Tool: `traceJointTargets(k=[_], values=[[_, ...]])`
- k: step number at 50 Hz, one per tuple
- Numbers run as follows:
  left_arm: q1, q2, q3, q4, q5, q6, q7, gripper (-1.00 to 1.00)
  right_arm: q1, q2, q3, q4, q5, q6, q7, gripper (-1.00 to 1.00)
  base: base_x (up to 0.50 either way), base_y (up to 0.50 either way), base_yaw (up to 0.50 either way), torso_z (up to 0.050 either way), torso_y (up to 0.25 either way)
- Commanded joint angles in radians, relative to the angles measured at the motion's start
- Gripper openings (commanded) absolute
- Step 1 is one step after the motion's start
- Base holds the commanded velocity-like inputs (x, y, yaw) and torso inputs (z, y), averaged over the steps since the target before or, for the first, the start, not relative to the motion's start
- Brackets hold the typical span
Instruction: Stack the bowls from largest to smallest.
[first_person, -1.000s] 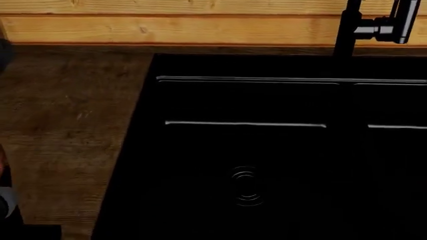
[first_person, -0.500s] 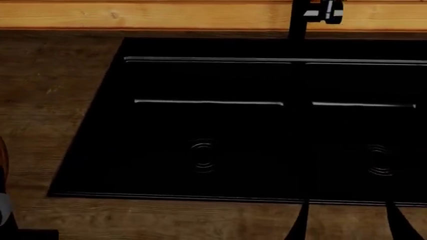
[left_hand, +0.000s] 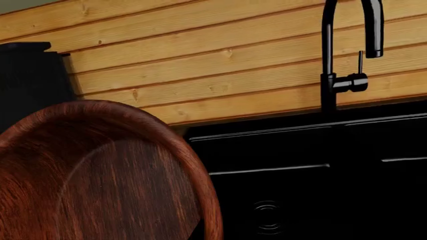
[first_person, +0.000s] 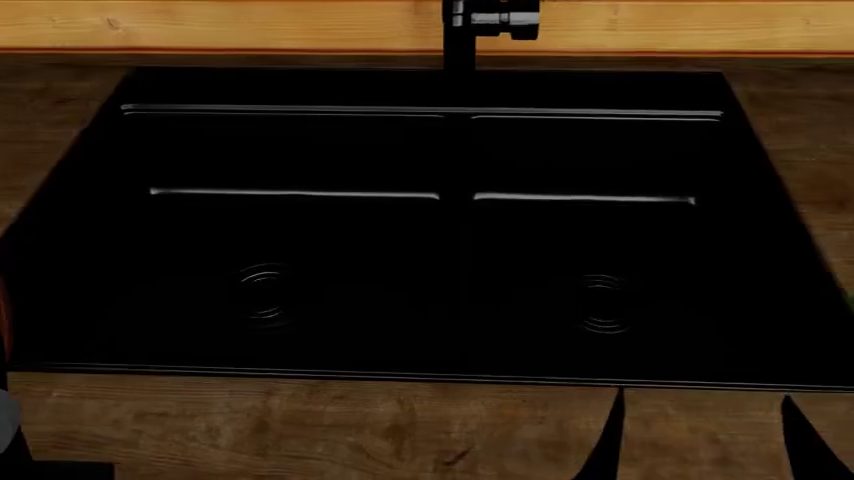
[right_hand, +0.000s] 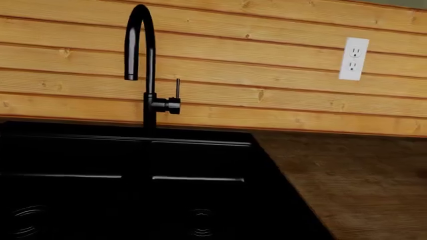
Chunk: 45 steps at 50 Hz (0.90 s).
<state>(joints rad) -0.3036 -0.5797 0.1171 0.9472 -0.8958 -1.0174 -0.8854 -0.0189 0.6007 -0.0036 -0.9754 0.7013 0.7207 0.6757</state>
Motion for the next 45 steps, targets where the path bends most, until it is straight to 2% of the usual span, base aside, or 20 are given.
traceJointTargets(k=[1, 45], values=[[0.004, 0.013, -0.018, 0.004, 0.013, 0.027, 0.020, -1.00, -0.003, -0.012, 0.022, 0.005, -0.008, -0.014, -0.018, 1.00, 0.00, -0.50, 0.00, 0.000, 0.000], [0.002, -0.008, -0.007, 0.006, -0.019, 0.043, 0.000, -1.00, 0.007, 0.029, 0.014, -0.049, 0.032, -0.037, 0.019, 1.00, 0.00, -0.50, 0.00, 0.000, 0.000]])
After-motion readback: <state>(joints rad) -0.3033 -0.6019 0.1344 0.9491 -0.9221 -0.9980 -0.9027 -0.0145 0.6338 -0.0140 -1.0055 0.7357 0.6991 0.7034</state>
